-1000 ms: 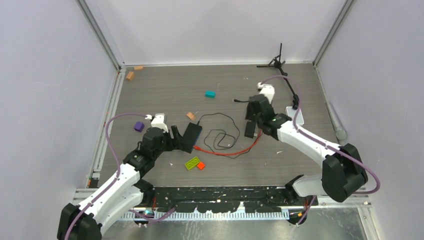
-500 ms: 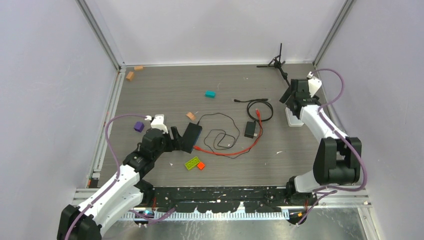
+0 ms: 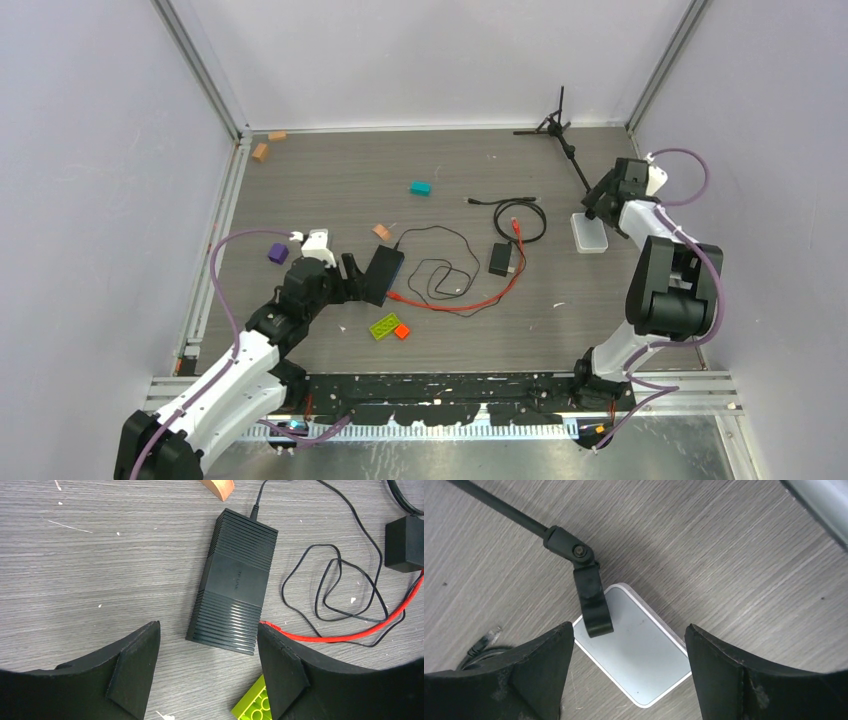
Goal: Insert the plug into the switch port
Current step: Pick up the switch port at the center of the board.
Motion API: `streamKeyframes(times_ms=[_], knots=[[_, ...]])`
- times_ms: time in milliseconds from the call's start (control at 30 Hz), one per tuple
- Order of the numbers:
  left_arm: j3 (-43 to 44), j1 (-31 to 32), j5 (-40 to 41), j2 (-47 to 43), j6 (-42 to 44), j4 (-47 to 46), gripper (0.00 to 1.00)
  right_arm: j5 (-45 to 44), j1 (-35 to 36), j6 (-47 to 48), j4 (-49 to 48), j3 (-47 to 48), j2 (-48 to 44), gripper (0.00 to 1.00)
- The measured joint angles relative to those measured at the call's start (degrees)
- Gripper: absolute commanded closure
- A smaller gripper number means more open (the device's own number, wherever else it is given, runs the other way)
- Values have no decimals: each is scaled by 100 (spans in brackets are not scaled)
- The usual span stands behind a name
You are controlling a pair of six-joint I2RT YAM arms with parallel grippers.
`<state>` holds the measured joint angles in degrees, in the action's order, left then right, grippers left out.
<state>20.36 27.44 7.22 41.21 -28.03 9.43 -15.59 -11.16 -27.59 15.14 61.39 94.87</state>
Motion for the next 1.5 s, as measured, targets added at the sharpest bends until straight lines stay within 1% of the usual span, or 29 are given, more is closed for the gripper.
streamKeyframes(times_ms=[267,367,633,867,1067,1200,1300,1500], knots=[[-11,0,-33,-33,0,-17,27,1132,-750,-638,-1095,-837,0,14],[-15,0,-37,-33,0,-20,27,1478,-892,-765,-1416,-999,4,14],[-15,0,-37,-33,2,-20,27,2378,-916,-973,-2229,-1281,208,14],[-15,0,-39,-28,2,-24,27,2647,-903,-1102,-2549,-1469,256,14],[-15,0,-42,7,4,-46,27,2590,-525,-1029,-2461,-1443,249,14],[-15,0,-42,7,4,-59,27,2264,-173,-800,-1816,-1147,254,14],[-15,0,-44,7,4,-61,27,1794,61,-601,-1143,-791,330,14],[-15,0,-85,7,4,-63,27,1099,203,-389,-293,-170,649,14]])
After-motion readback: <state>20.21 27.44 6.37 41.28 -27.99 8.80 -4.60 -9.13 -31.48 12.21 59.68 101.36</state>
